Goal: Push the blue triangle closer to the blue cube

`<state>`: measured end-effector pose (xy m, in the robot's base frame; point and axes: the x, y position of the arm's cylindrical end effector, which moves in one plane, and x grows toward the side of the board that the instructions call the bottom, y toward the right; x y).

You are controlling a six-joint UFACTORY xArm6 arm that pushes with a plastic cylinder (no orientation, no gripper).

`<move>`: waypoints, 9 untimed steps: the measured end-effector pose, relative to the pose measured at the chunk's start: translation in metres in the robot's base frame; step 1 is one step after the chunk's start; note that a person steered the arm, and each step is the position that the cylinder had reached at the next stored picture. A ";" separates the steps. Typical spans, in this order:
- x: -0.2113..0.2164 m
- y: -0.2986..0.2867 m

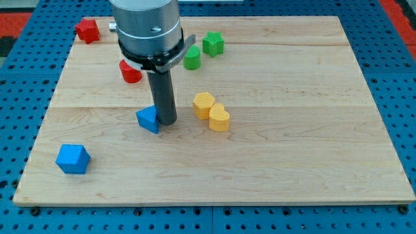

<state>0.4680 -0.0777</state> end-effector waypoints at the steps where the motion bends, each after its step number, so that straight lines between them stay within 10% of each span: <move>1: -0.002 -0.048; 9: 0.017 -0.106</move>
